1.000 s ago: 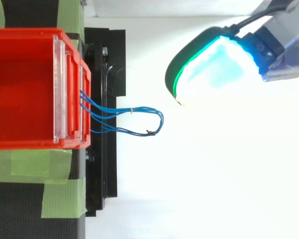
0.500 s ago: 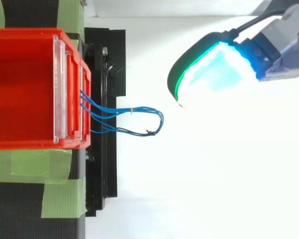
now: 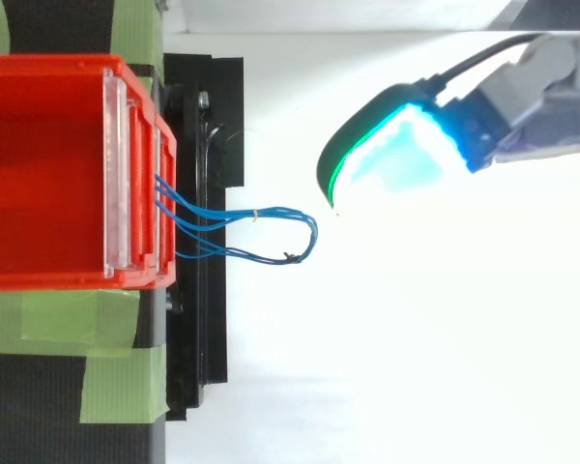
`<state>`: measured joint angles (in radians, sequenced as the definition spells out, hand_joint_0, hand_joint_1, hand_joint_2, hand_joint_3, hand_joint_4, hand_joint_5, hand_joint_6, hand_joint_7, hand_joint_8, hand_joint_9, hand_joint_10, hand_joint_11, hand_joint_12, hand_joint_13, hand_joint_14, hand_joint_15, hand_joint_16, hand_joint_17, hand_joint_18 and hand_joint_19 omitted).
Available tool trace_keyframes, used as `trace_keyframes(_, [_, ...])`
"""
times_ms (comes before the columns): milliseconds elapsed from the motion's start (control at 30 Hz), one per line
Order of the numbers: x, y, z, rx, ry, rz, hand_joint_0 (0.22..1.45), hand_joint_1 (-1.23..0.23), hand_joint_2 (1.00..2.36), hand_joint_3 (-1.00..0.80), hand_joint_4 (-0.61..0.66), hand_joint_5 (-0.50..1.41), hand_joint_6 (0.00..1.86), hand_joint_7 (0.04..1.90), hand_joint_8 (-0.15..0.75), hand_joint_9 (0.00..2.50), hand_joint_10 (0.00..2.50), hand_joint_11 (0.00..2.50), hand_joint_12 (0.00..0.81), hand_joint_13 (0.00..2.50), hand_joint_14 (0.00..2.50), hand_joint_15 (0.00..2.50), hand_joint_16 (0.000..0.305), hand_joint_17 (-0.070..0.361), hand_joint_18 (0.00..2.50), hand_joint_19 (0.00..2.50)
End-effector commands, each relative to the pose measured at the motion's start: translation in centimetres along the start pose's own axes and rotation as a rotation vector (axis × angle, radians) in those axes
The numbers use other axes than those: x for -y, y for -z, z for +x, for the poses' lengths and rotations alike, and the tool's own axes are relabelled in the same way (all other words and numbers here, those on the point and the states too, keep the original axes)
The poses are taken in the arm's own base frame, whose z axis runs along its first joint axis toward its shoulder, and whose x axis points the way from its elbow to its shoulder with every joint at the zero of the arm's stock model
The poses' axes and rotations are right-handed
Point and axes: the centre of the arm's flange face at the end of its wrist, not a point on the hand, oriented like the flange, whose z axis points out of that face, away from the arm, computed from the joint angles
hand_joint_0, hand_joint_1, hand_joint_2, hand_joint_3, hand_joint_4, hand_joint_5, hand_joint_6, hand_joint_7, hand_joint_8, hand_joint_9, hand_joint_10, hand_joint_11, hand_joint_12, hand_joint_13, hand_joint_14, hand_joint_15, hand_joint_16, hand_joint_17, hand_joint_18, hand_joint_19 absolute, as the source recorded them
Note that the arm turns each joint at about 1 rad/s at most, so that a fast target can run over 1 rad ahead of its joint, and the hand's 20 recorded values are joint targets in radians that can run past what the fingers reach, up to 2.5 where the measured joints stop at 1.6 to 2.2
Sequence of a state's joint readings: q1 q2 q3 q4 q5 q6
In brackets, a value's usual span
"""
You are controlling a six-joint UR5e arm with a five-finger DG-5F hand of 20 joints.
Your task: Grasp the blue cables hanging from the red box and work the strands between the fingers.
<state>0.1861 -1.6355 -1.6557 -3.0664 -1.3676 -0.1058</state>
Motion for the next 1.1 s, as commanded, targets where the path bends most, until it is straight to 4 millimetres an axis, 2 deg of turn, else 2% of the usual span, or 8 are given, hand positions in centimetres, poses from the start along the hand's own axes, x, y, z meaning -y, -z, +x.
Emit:
trace_keyframes(0, [0.7, -0.3, 0.1, -0.007, 0.006, 0.024, 0.67, -0.40, 1.00, -1.00, 0.17, -0.38, 0.01, 0.73, 0.369, 0.12, 0.01, 0.28, 0.397, 0.00, 0.00, 0.25, 0.076, 0.171, 0.00, 0.08])
trace_keyframes(133, [0.9, -0.2, 0.3, -0.005, 0.030, 0.030, 0.67, -0.41, 1.00, -1.00, 0.17, -0.38, 0.01, 0.73, 0.368, 0.12, 0.00, 0.28, 0.397, 0.00, 0.00, 0.25, 0.076, 0.171, 0.00, 0.07])
trace_keyframes(300, [6.3, 0.8, 0.6, -0.007, 0.030, 0.047, 0.67, -0.41, 1.00, -1.00, 0.17, -0.38, 0.01, 0.73, 0.368, 0.13, 0.01, 0.29, 0.395, 0.00, 0.00, 0.25, 0.076, 0.171, 0.00, 0.08])
trace_keyframes(533, [8.1, 0.4, 0.8, 0.018, 0.008, -0.062, 0.67, -0.41, 1.00, -1.00, 0.18, -0.37, 0.01, 0.73, 0.368, 0.14, 0.01, 0.30, 0.396, 0.00, 0.00, 0.25, 0.076, 0.172, 0.00, 0.07])
trace_keyframes(700, [12.2, 1.8, 0.2, 0.095, -0.005, -0.087, 0.67, -0.41, 1.00, -1.00, 0.18, -0.37, 0.01, 0.74, 0.368, 0.14, 0.00, 0.31, 0.396, 0.00, 0.00, 0.26, 0.076, 0.172, 0.00, 0.06])
trace_keyframes(867, [13.9, 2.4, 0.1, 0.155, -0.021, -0.143, 0.67, -0.41, 1.00, -1.00, 0.18, -0.37, 0.01, 0.74, 0.370, 0.15, 0.00, 0.31, 0.396, 0.00, 0.00, 0.25, 0.077, 0.173, 0.00, 0.05])
trace_keyframes(933, [14.2, 2.4, 0.1, 0.170, -0.025, -0.150, 0.67, -0.41, 1.00, -1.00, 0.18, -0.36, 0.01, 0.74, 0.370, 0.15, 0.00, 0.31, 0.396, 0.00, 0.00, 0.25, 0.077, 0.173, 0.00, 0.05])
trace_keyframes(1067, [17.2, 1.4, 0.7, 0.181, -0.019, -0.092, 0.68, -0.41, 1.00, -1.00, 0.18, -0.36, 0.01, 0.74, 0.371, 0.15, 0.00, 0.32, 0.395, 0.00, 0.00, 0.25, 0.077, 0.174, 0.00, 0.04])
